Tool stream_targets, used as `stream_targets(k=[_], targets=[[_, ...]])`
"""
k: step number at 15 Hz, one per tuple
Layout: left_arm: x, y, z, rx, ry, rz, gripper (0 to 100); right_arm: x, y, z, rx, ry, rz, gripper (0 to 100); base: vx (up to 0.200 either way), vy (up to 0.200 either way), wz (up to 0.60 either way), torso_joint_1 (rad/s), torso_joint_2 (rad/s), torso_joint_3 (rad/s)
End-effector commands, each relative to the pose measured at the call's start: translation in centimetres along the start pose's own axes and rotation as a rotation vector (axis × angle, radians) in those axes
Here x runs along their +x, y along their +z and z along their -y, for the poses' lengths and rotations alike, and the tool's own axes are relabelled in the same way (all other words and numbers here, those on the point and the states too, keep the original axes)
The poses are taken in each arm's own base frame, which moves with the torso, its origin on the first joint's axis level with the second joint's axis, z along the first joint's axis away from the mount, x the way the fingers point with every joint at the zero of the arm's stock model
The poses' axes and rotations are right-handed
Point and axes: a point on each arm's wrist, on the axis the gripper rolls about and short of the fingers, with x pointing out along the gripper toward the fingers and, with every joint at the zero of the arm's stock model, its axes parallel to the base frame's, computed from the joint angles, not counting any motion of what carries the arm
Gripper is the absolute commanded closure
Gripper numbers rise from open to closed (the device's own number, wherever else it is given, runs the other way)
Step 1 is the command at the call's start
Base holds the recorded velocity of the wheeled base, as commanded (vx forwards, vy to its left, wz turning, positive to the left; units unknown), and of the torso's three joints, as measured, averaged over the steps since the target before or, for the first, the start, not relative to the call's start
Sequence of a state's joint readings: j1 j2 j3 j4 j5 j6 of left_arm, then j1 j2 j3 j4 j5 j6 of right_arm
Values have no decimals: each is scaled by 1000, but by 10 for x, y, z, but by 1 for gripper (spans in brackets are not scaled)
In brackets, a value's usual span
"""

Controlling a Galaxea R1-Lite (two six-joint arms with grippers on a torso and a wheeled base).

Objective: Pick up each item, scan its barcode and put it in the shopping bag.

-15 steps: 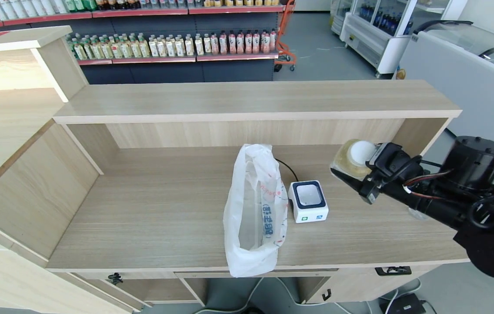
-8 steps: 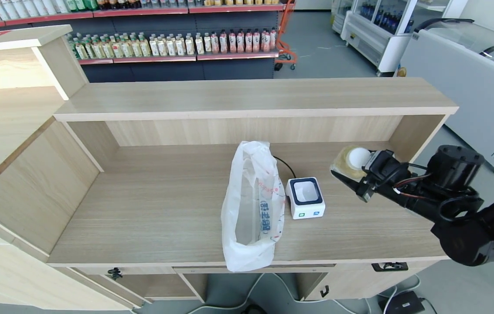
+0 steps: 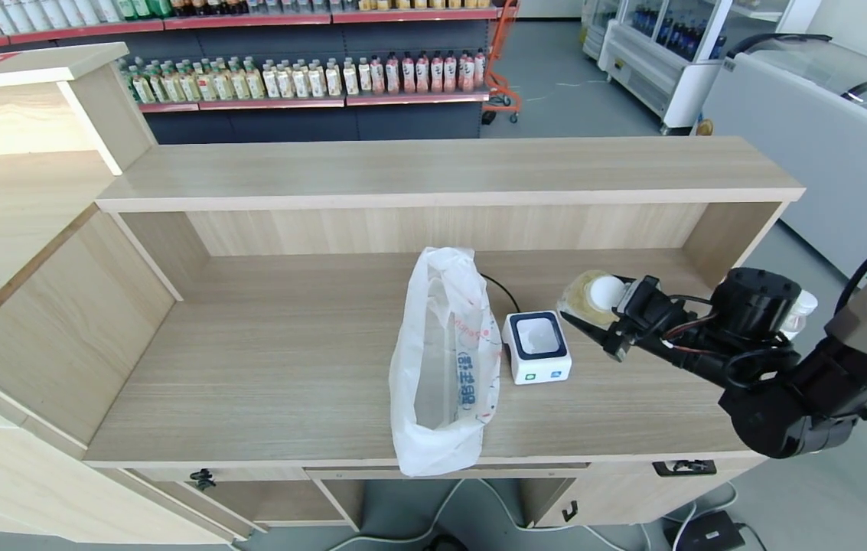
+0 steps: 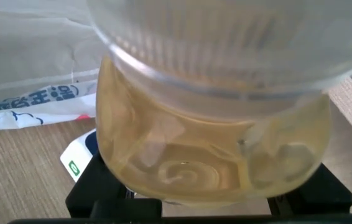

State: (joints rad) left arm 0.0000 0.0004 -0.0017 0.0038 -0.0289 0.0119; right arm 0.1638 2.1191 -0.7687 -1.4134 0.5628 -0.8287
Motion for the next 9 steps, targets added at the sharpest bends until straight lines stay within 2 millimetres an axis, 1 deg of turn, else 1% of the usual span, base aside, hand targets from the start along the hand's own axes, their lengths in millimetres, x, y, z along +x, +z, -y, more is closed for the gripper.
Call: stream_targets(k=[1, 4, 6, 7, 9], targets=[[0, 0, 0, 0, 0, 1, 100, 9, -14, -8, 13, 31, 1, 100, 0, 0, 0, 0, 0, 0], [0, 0, 0, 0, 0, -1, 100, 14, -26, -16, 25, 71, 21, 100, 0, 0, 0, 0, 0, 0], [0, 0, 0, 0, 0, -1, 100, 25, -32, -14, 10, 77, 57, 100, 0, 0, 0, 0, 0, 0], [0, 0, 0, 0, 0, -1, 100, 35, -38, -10, -2, 72, 80, 100, 0, 0, 0, 0, 0, 0], [0, 0, 0, 0, 0, -1, 100, 45, -44, -8, -14, 71, 106, 100, 0, 0, 0, 0, 0, 0]])
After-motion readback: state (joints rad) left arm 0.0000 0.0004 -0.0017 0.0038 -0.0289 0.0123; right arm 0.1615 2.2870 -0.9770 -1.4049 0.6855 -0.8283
